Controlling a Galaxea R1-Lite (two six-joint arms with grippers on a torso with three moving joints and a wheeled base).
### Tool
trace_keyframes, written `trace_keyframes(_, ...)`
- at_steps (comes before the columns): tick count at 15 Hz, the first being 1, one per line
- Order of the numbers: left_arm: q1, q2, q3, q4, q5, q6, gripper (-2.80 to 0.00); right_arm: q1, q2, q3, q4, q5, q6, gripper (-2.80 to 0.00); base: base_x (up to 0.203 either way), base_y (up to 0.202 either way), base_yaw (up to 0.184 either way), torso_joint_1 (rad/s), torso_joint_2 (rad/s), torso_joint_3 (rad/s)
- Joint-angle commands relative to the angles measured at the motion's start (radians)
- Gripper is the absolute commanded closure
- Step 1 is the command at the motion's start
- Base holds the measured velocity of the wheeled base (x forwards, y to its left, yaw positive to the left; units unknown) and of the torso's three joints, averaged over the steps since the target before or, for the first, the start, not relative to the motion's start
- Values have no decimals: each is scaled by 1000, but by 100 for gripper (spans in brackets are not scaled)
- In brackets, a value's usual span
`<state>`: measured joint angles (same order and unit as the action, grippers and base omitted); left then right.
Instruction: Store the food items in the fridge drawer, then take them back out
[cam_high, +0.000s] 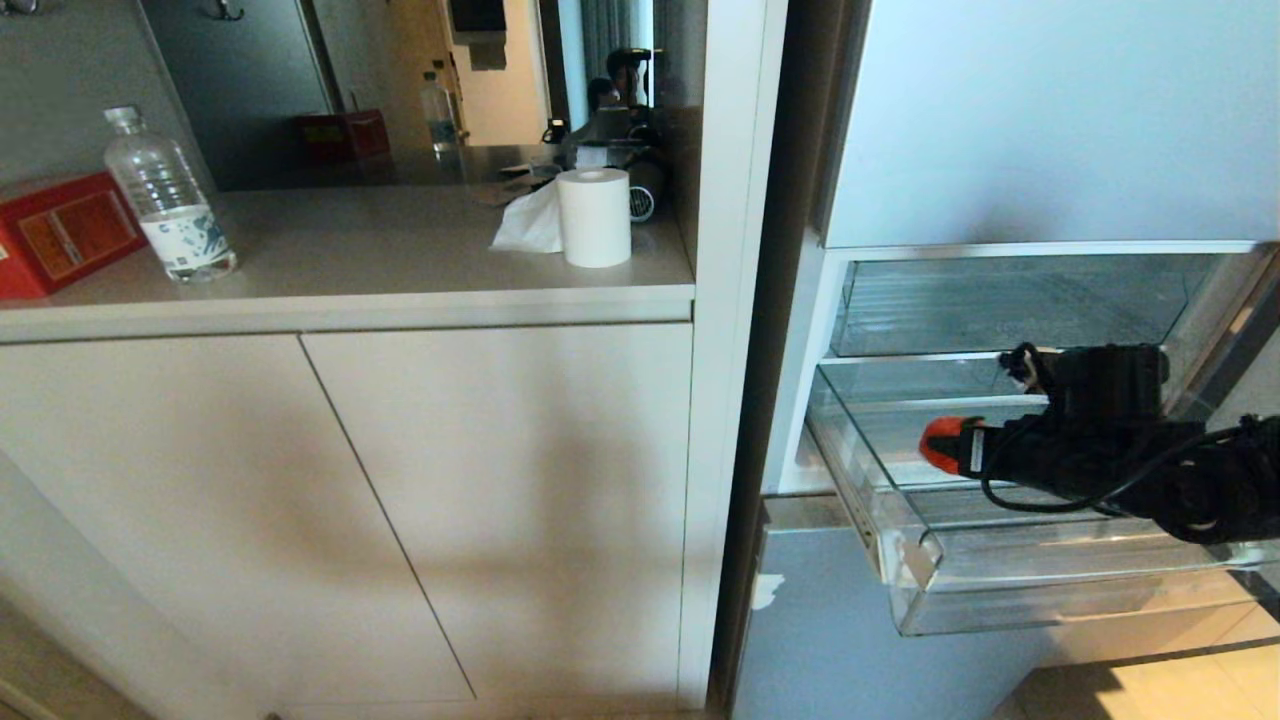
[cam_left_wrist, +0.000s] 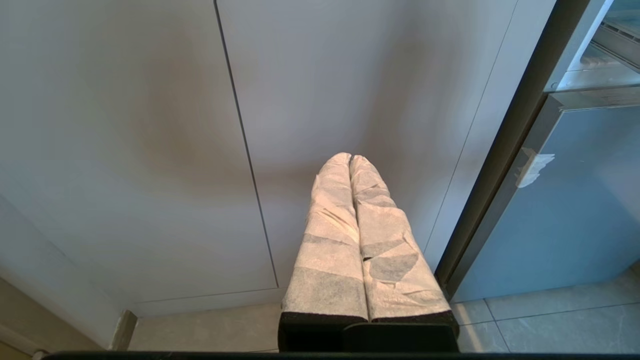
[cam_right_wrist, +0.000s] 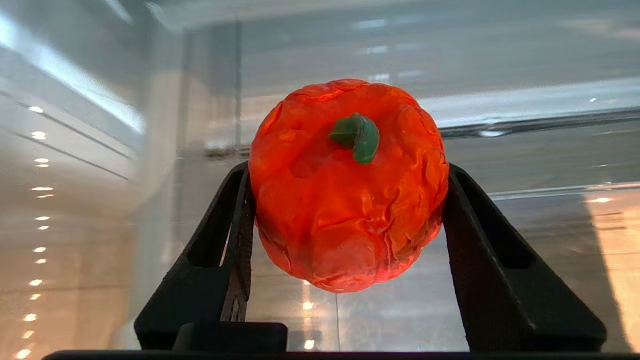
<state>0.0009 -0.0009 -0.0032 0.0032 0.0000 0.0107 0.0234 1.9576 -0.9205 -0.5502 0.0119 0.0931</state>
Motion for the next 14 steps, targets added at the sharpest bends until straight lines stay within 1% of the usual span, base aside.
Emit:
trace_keyframes(1,1,1,0,0,0,0,0,-3,82,-30,-4,0,3,0,0,0,0,0,0,0)
trace_keyframes(2,1,1,0,0,0,0,0,-7,86,-32,-4,0,9,-280,0,0,0,0,0,0)
trace_keyframes(6,1,1,0,0,0,0,0,-10,87,-46,-4,2,43,-280,0,0,0,0,0,0)
trace_keyframes(8,1,1,0,0,0,0,0,-10,64,-41,-4,2,42,-280,0,0,0,0,0,0)
trace_keyframes(10,1,1,0,0,0,0,0,-10,-6,-22,-1,1,42,-280,0,0,0,0,0,0)
trace_keyframes(12,1,1,0,0,0,0,0,-12,-117,24,2,2,43,-280,0,0,0,0,0,0)
trace_keyframes(13,1,1,0,0,0,0,0,-13,-180,59,4,2,42,0,0,0,0,0,0,0)
trace_keyframes(14,1,1,0,0,0,0,0,-15,-240,95,6,0,40,0,0,0,0,0,0,0)
